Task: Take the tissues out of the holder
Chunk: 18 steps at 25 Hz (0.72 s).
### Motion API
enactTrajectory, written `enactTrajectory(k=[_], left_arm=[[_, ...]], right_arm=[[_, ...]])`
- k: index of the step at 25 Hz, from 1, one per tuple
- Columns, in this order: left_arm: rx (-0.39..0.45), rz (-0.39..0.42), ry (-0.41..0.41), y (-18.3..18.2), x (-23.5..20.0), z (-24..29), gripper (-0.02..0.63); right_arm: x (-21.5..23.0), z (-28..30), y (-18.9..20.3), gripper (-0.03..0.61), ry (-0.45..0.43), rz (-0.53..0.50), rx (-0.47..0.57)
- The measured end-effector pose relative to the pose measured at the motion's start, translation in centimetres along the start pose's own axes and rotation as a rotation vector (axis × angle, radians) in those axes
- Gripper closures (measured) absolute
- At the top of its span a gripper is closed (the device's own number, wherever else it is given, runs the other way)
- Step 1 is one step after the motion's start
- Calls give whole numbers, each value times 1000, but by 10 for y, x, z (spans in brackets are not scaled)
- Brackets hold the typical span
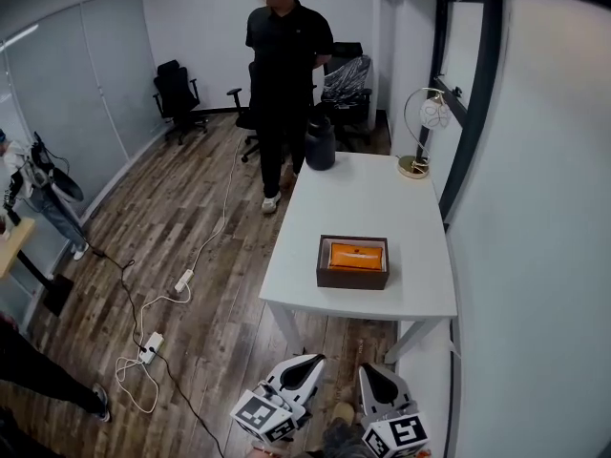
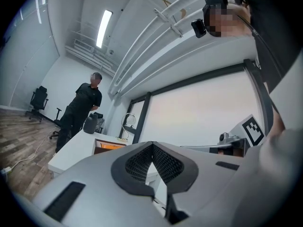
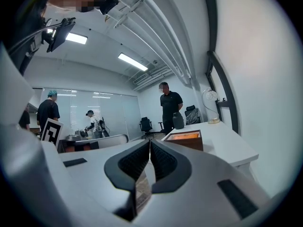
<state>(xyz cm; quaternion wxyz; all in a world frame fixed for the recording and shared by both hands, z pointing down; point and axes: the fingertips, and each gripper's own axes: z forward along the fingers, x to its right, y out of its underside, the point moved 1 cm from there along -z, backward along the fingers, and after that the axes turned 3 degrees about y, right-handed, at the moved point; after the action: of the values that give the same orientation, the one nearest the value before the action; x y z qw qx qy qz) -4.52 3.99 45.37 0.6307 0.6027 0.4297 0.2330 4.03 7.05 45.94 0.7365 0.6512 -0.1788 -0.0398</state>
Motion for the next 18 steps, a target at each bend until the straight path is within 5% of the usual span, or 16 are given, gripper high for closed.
enactTrajectory(k=[18], left_arm=[[7, 3, -1, -13, -59, 84, 607]], right_arm=[[52, 87, -22, 572, -59, 2, -14]])
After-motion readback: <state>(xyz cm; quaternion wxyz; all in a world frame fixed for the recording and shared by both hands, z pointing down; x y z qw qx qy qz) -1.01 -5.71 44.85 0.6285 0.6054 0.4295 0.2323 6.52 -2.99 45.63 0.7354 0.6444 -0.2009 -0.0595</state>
